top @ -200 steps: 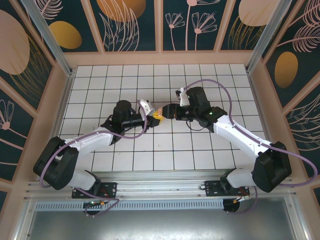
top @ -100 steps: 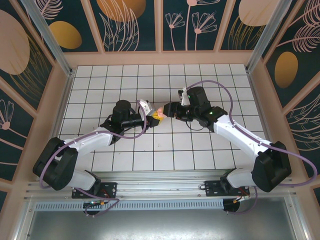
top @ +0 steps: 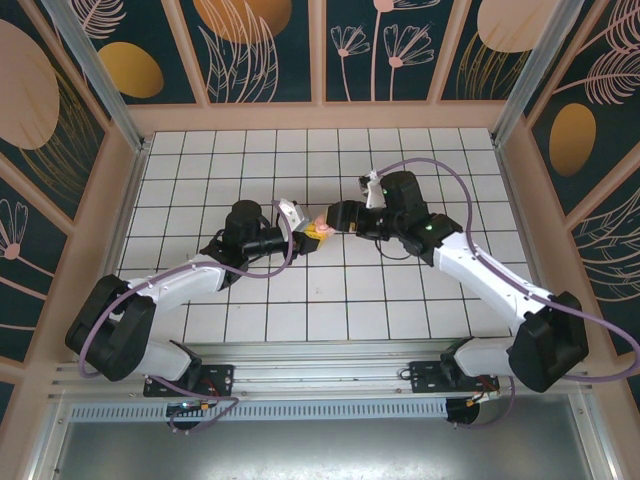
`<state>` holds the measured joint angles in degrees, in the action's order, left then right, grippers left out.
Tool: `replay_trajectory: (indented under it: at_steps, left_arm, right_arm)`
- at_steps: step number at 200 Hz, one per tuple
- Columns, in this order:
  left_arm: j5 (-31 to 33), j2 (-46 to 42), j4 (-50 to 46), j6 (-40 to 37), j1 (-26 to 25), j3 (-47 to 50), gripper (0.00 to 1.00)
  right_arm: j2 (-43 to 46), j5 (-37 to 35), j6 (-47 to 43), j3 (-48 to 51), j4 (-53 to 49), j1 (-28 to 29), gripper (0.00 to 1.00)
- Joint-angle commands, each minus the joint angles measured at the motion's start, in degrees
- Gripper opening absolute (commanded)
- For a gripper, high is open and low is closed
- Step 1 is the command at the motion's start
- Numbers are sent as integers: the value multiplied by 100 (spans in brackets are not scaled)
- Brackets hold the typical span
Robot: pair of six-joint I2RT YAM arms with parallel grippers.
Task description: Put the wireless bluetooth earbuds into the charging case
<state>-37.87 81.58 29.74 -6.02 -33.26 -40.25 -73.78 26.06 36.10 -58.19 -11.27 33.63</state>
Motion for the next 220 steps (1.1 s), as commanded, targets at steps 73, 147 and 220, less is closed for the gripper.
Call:
replay_trajectory:
  at_steps: [73, 147, 220]
  left_arm:
    - [-98, -186, 76, -95, 22, 54, 10]
    - [-125, -221, 119, -84, 21, 70, 10]
    - [-57, -233, 229, -18, 26, 26, 10]
  right_arm:
    - [-56, 117, -182, -142, -156, -193, 60]
    - [-265, 109, -248, -21, -256, -198, 57]
    - [-207, -181, -349, 179, -653, -103, 52]
